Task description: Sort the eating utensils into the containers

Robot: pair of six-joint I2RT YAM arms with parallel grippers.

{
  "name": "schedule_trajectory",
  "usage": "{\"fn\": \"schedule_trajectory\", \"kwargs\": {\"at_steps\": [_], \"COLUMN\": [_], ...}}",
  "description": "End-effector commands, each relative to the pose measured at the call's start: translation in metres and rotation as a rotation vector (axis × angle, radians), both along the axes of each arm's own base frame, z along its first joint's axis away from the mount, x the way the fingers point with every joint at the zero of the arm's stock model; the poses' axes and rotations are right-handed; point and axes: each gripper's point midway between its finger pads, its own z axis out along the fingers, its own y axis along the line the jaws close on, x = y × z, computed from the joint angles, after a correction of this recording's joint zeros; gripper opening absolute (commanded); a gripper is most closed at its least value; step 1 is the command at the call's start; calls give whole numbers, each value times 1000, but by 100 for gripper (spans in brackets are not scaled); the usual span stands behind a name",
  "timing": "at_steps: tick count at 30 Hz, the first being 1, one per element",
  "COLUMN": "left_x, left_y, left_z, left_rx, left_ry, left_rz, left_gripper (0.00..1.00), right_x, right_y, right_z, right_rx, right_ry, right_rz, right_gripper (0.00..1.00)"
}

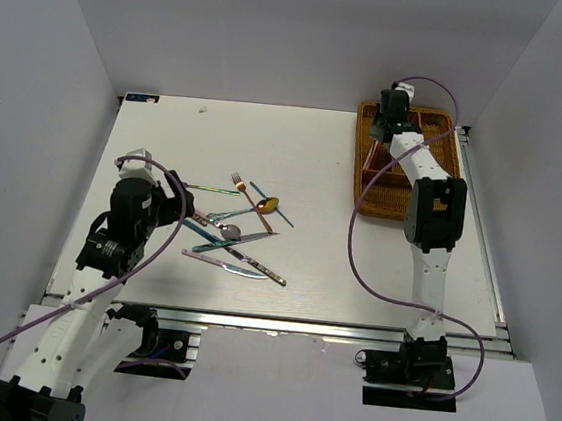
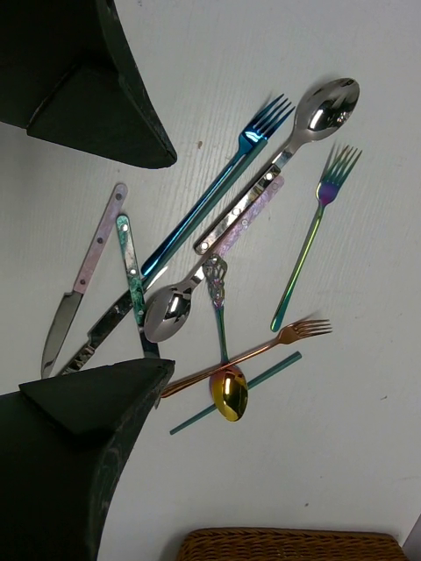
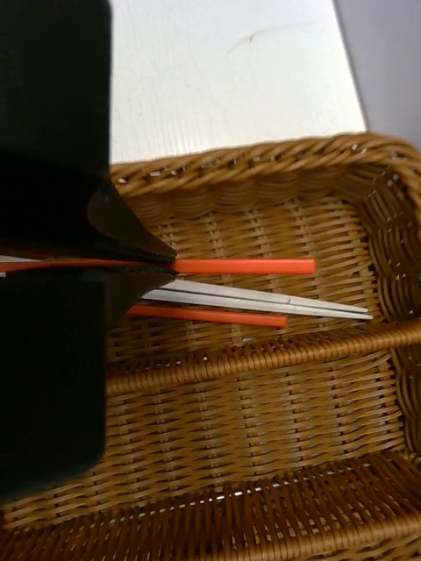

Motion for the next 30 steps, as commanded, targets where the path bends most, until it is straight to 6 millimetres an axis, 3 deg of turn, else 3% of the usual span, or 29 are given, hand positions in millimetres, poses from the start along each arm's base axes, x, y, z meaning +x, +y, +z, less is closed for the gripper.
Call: {"fn": "schedule_trajectory", "kwargs": {"at_steps": [1,2,4,10,12,13,14,15,17,19,20,23,28,30], "left_x": [3,3,4,4,4,4,5,5,5,5,5,5,3,3], "left_y": [-3,-3,-4,-5,-5,-4,-5,-4,-3,-4,-4,-6,-5,-6], "left_z": [-1,-2,-2,-5,-5,-5,-4,-4,-5,-5,-6,-5,-3,-2], "left_rx": [3,3,3,3,5,5,4,5,8,6,6,3,1,-2], "left_ry": [-7,-5,-2,9,7,7,4,7,10,12,12,12,-1,-5], "left_rz": [-14,-14,-19,-23,-23,-21,-23,-21,-17,-18,-21,-28,-25,-29], "left_gripper": [98,98,98,98,98,98,98,98,98,98,98,98,98,98], "right_x": [10,9,7,-2,-17,-27,-44,-56,-94,-116,-137,-164,-184,-191], "right_y": [-1,-1,-1,8,41,56,86,101,165,197,225,269,295,300], "right_z": [46,47,56,92,109,108,98,101,80,68,53,46,3,-5], "right_rx": [5,13,15,32,59,56,47,45,60,16,-12,-117,-200,-206], "right_ry": [-97,-99,-117,-133,-139,-120,-79,-69,-4,28,71,59,132,148], "right_rz": [-4,-5,-8,16,96,140,206,249,457,564,622,760,931,969], "right_gripper": [10,28,39,52,52,52,51,50,46,42,39,35,35,37]}}
